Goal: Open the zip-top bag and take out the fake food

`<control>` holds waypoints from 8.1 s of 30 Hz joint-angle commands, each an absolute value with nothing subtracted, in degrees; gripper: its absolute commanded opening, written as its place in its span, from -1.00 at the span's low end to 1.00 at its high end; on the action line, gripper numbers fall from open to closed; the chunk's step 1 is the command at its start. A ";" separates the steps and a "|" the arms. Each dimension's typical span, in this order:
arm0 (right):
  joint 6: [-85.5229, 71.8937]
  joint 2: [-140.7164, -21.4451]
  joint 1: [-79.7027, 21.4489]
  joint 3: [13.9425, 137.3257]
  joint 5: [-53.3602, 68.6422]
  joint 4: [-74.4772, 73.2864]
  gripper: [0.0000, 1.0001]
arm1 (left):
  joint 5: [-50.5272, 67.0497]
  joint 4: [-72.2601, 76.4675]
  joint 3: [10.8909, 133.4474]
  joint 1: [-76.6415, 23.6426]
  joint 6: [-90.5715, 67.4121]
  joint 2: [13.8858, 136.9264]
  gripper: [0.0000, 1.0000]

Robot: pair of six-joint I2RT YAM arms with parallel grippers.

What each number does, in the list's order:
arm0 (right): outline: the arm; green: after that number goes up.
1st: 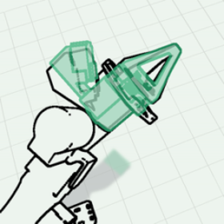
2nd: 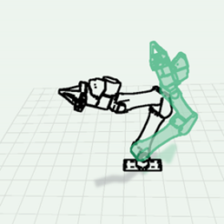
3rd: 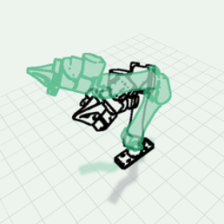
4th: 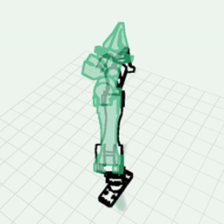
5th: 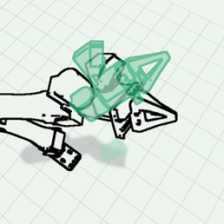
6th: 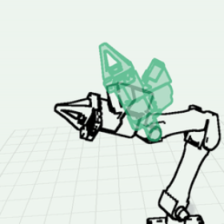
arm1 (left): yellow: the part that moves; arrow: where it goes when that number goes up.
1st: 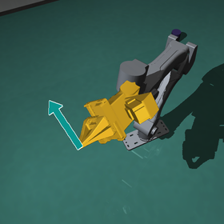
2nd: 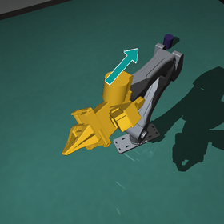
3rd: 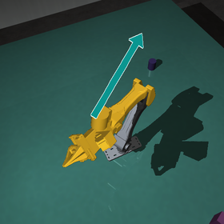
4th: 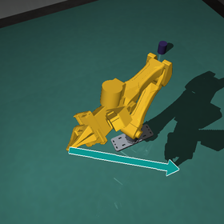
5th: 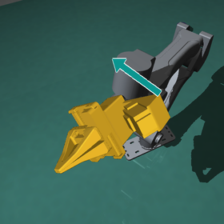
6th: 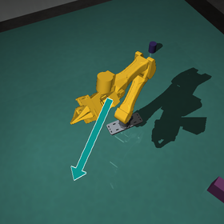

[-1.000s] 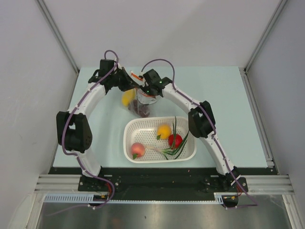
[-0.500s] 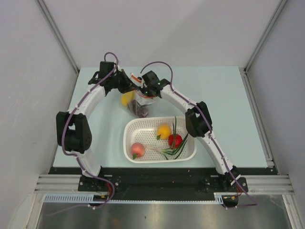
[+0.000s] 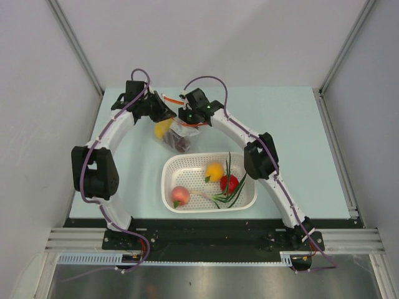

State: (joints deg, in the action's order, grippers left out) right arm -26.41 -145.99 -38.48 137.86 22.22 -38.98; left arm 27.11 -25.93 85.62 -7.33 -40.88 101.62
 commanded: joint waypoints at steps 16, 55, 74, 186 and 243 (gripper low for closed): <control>-28.92 -127.62 -36.30 140.63 20.83 -32.78 -1.00 | 26.37 -25.40 84.55 -3.17 -38.50 97.21 -0.99; -19.25 -126.11 -37.88 134.99 17.49 -25.05 -1.00 | 31.90 -21.45 81.48 -7.12 -42.71 89.74 -0.99; -26.00 -130.87 -36.48 139.57 16.69 -27.87 -1.00 | 32.08 -26.27 80.69 -10.90 -39.56 90.96 -1.00; -6.06 -95.98 -37.88 94.56 21.01 -50.71 0.41 | 31.20 -19.95 78.66 -4.31 -41.66 93.16 -1.00; -41.48 -133.15 -31.81 121.55 20.47 -31.47 -0.17 | 35.33 -18.19 93.69 -16.79 -48.51 105.73 -1.00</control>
State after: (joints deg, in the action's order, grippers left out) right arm -40.56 -131.74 -31.24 121.64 17.23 -34.13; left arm 33.26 -18.76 89.14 -15.73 -47.68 105.08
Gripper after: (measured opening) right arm 0.413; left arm 0.005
